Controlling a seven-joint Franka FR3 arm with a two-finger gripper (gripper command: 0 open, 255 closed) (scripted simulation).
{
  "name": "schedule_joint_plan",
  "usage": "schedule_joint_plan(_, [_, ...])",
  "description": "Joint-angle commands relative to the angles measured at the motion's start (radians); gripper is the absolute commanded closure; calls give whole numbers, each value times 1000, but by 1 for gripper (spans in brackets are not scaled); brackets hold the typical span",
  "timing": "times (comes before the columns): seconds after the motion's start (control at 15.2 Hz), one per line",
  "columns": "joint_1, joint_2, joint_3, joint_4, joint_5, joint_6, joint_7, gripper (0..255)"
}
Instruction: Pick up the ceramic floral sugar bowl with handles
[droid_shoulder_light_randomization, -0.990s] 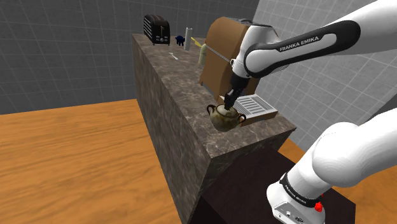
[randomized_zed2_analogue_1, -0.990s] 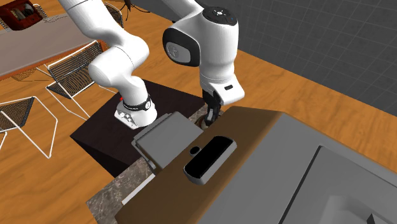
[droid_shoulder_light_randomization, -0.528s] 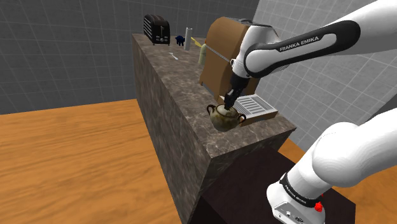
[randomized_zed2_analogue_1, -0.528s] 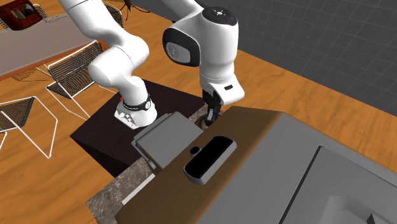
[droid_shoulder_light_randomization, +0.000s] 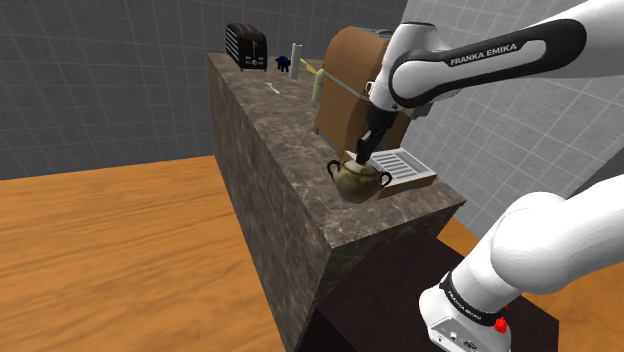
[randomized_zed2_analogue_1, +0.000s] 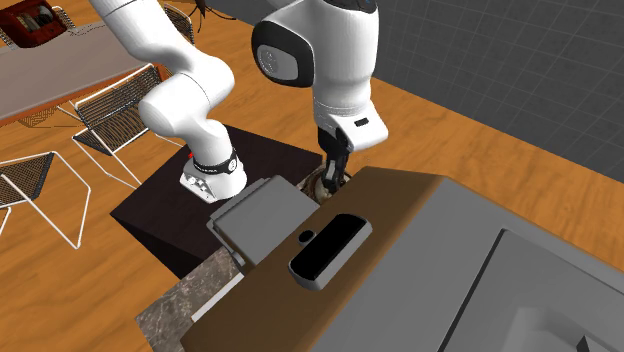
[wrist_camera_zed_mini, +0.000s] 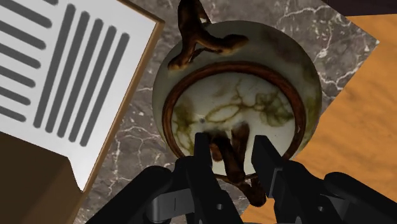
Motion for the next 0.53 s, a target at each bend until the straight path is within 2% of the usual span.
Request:
schedule_joint_plan(0.0, [1, -12, 2, 21, 1, -31, 2, 255])
schedule_joint_plan(0.46, [1, -45, 5, 92, 2, -135, 2, 255])
